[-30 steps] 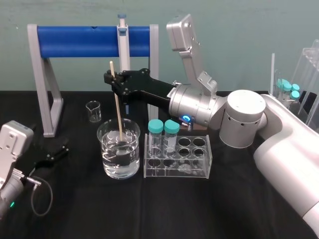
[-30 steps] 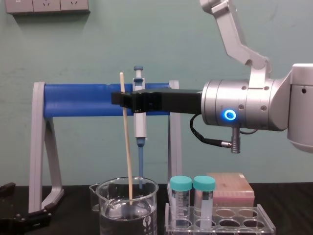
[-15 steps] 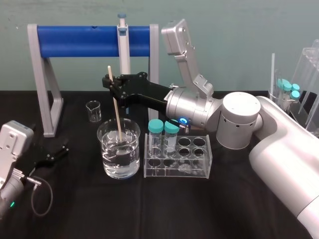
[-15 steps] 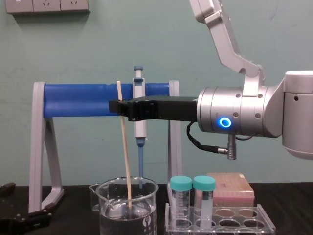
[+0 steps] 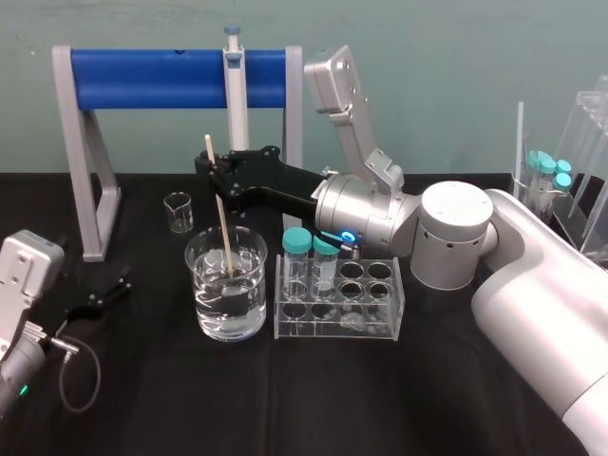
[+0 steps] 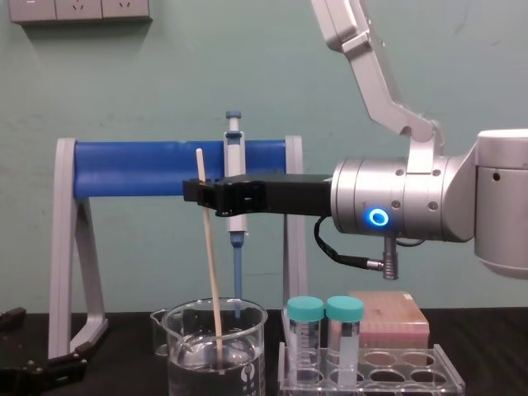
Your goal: Hold the thermometer with one hand and immerse one end into the beaker, then reinsert it into the test tube rack.
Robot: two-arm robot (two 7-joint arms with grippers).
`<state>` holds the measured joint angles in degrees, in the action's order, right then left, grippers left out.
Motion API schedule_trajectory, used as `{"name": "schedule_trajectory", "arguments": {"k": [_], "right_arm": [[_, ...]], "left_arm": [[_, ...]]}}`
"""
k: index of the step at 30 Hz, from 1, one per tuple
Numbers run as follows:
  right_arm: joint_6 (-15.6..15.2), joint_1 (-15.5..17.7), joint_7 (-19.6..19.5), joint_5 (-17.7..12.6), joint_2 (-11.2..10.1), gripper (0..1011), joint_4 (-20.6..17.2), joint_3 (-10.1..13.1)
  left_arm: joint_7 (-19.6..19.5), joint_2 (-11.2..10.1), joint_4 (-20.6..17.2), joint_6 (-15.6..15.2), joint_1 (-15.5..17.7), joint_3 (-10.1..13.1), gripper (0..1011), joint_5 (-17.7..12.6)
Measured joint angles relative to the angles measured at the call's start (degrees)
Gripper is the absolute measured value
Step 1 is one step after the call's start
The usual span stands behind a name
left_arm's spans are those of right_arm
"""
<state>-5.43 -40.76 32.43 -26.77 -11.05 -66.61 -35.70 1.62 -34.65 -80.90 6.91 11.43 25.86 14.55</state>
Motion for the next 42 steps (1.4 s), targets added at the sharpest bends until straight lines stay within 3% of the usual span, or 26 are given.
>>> {"name": "schedule_trajectory", "arguments": {"k": [42], "right_arm": [[-0.07, 0.50, 0.58, 0.27, 0.51, 53, 1.14, 0.22]], "left_arm": [[0.00, 0.00, 0.00, 0.00, 0.00, 0.00, 1004, 0.00]]}}
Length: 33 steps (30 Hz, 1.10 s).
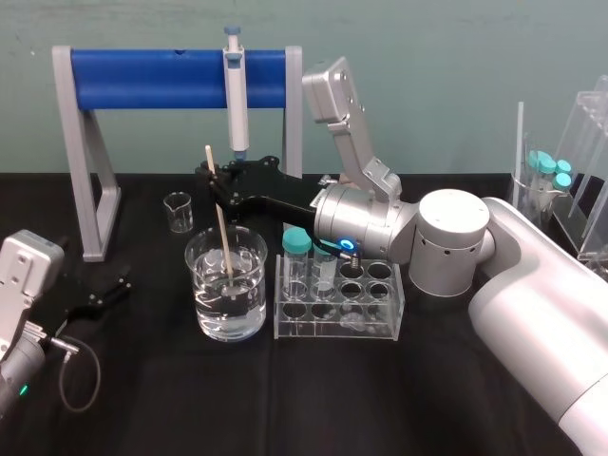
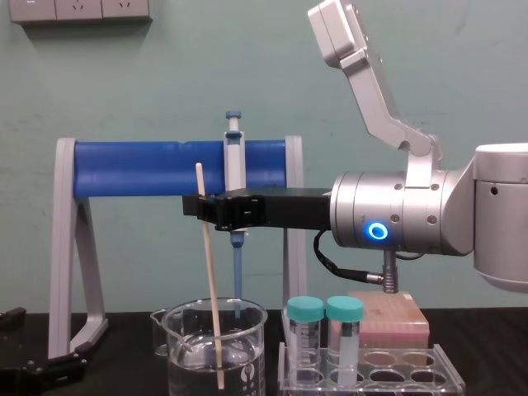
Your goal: Hold the thermometer with one hand and immerse one end into the beaker, then reinsert it into the test tube rack.
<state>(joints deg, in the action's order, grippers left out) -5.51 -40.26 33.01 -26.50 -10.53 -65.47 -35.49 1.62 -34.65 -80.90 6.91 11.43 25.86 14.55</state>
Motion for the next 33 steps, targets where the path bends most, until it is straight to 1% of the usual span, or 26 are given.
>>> {"name": "schedule_trajectory", "arguments": {"k": [33], "right_arm": [[0.09, 0.00, -0.05, 0.00, 0.00, 53, -0.02, 0.00]], "left_arm": [[0.00, 0.00, 0.00, 0.00, 0.00, 0.00, 1004, 0.00]]}}
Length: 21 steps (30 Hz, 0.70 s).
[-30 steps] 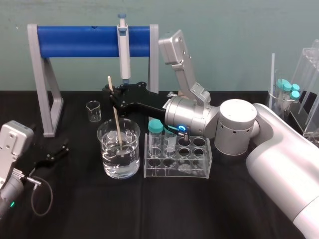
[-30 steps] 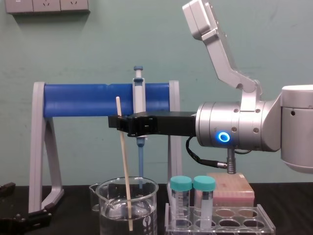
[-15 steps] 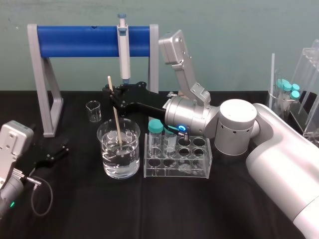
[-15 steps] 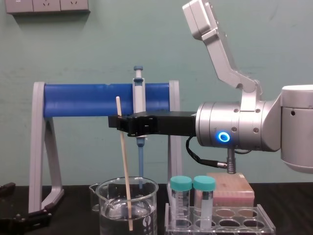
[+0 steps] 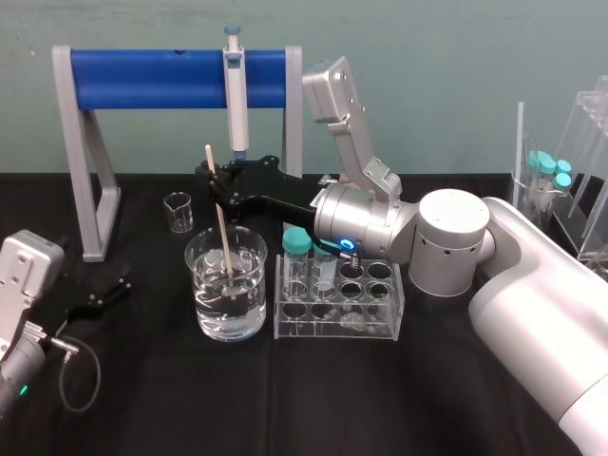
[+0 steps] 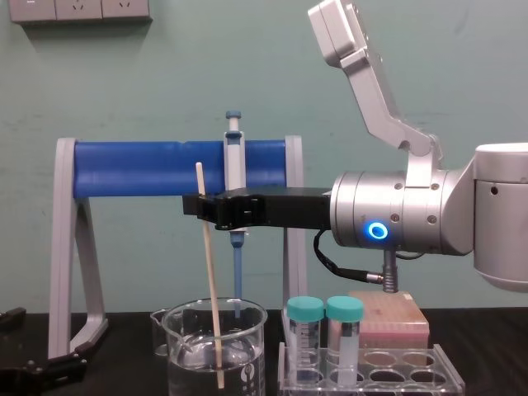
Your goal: Hold the thermometer with one hand and immerse one end into the beaker, then reinsert it into the test tube rack.
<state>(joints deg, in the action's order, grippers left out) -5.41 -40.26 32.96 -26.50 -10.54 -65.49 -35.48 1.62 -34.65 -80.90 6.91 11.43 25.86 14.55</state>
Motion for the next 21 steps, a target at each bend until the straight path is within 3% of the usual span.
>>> {"name": "schedule_trajectory", "arguments": {"k": [21], "right_arm": [[-0.01, 0.00, 0.00, 0.00, 0.00, 53, 0.00, 0.00]], "left_arm": [[0.00, 0.00, 0.00, 0.00, 0.00, 0.00, 1004, 0.00]]}}
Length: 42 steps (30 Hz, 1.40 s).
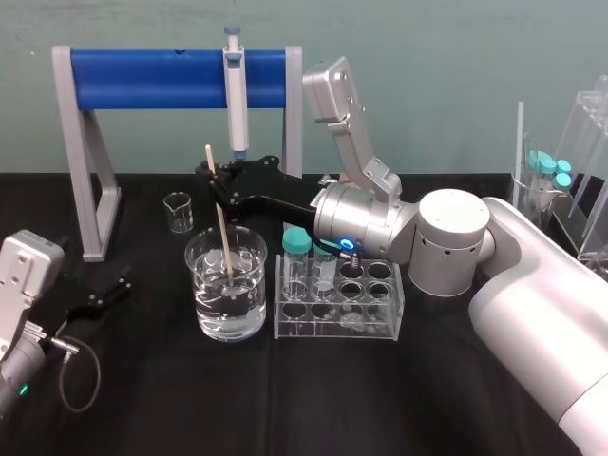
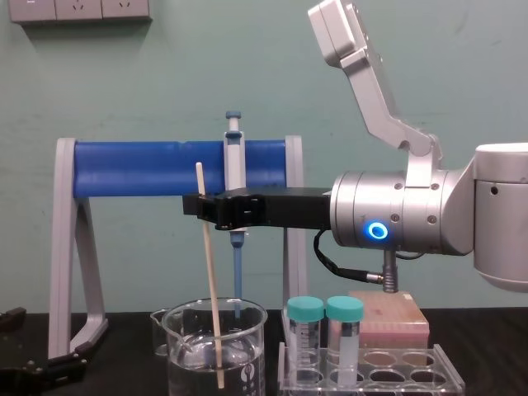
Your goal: Hold the thermometer with one hand and immerse one end into the beaker, then reinsert it into the test tube rack.
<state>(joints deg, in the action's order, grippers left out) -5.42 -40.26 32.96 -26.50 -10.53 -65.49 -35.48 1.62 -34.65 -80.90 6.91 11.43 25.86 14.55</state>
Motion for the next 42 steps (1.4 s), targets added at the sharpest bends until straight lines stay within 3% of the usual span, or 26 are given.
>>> {"name": "schedule_trajectory", "arguments": {"k": [42], "right_arm": [[0.00, 0.00, 0.00, 0.00, 0.00, 54, 0.00, 0.00]], "left_arm": [[0.00, 0.00, 0.00, 0.00, 0.00, 0.00, 1004, 0.00]]}}
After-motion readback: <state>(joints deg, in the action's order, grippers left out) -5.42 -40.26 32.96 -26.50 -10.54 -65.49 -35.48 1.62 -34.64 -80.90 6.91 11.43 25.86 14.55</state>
